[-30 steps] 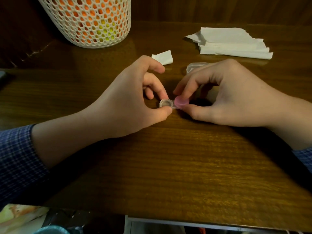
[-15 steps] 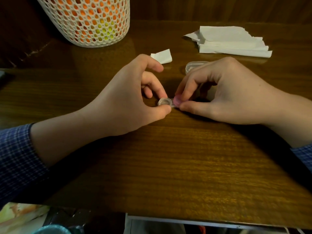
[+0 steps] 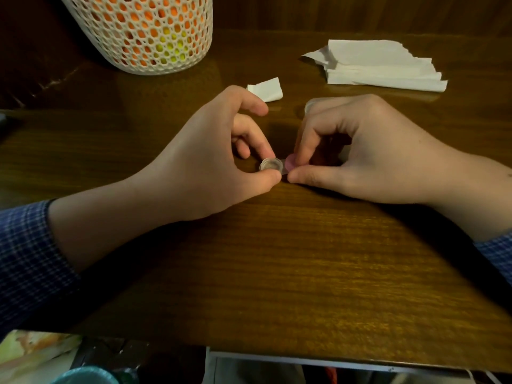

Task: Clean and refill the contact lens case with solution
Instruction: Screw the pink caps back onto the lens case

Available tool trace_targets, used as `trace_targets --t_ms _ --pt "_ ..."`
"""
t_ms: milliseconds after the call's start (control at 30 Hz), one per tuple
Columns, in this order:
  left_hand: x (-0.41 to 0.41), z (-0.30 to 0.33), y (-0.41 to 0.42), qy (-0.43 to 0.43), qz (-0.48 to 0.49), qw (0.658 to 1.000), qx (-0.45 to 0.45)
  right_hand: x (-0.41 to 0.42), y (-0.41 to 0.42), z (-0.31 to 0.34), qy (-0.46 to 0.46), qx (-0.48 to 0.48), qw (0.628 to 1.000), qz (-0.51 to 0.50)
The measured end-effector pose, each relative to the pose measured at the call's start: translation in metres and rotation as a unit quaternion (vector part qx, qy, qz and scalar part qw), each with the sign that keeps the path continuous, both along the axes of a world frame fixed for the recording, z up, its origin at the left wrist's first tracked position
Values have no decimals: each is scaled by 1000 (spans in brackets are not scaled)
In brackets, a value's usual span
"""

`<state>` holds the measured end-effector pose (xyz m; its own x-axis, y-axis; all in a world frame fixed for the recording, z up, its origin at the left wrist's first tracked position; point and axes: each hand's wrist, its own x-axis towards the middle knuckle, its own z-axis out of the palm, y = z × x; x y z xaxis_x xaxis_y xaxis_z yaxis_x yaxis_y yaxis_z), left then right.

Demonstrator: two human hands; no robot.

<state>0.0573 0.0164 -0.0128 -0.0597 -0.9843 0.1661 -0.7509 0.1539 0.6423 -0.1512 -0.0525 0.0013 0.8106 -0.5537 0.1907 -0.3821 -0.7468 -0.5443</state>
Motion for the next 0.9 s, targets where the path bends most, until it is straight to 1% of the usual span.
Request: trace_targets --t_ms 133,333,900 --pt "0 1 0 10 -7 1000 -1 -4 -2 4 13 11 1000 15" --pt "0 0 0 5 -11 1000 -3 -1 -1 1 7 11 1000 0" --pt "1 1 0 5 -10 1000 -3 -4 -2 3 13 19 1000 5"
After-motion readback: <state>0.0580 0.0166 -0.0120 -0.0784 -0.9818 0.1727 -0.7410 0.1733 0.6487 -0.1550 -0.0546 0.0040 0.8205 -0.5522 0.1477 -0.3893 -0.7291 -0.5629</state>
